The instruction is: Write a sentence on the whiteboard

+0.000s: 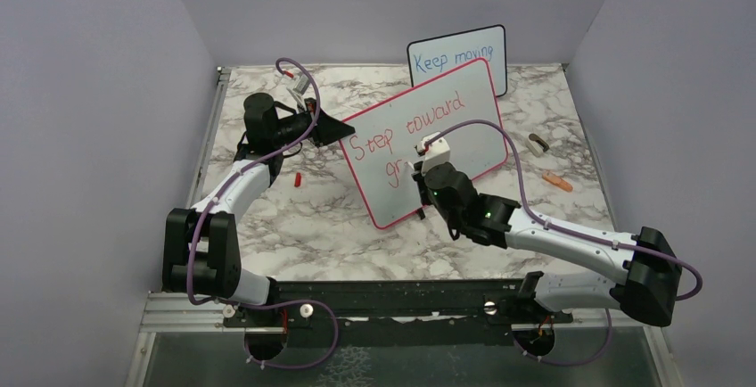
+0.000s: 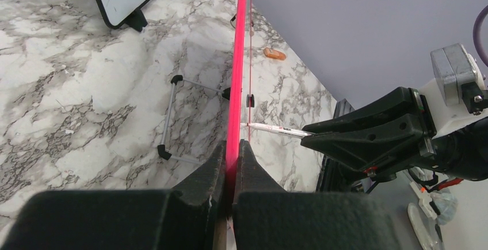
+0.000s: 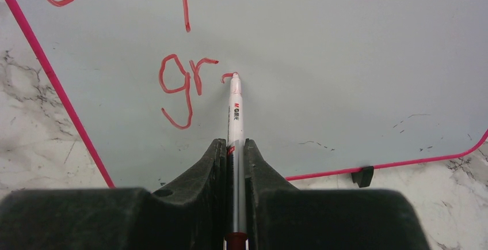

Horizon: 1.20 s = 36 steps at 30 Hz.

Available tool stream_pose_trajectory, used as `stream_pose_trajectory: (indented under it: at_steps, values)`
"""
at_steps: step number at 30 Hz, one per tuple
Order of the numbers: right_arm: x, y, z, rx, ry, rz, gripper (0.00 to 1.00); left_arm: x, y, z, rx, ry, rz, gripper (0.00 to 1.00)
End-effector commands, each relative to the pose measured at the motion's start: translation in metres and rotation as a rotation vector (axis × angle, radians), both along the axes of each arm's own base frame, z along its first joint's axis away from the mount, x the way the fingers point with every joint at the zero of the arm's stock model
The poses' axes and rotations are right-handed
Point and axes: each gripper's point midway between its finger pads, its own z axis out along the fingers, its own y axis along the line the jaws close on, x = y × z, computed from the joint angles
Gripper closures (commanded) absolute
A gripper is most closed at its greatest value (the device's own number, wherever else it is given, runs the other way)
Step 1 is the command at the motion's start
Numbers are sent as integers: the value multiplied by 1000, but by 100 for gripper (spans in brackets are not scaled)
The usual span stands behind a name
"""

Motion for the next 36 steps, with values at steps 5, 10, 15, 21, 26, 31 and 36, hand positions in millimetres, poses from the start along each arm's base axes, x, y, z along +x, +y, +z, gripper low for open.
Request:
stream_pose_trajectory:
  at_steps: [5,10,15,21,26,31,36]
  values:
    - [9,-6,5,-1,-23,-40,100,-2,1,-12,14,50,-14,100]
    - [12,-3,12,7,-41,-34,100,-3,1,-11,14,47,-15,100]
    - [15,0,17,14,-50,-31,100,-3,1,-11,15,45,-17,100]
    - [17,5,24,21,-69,-20,100,-3,1,-11,15,44,-17,100]
    - [16,12,25,24,-63,16,100,-2,1,-11,15,45,-16,100]
    - [12,21,22,27,-43,68,100,-3,1,-11,15,44,-16,100]
    - [7,21,18,20,-19,90,100,-3,1,-11,15,43,-16,100]
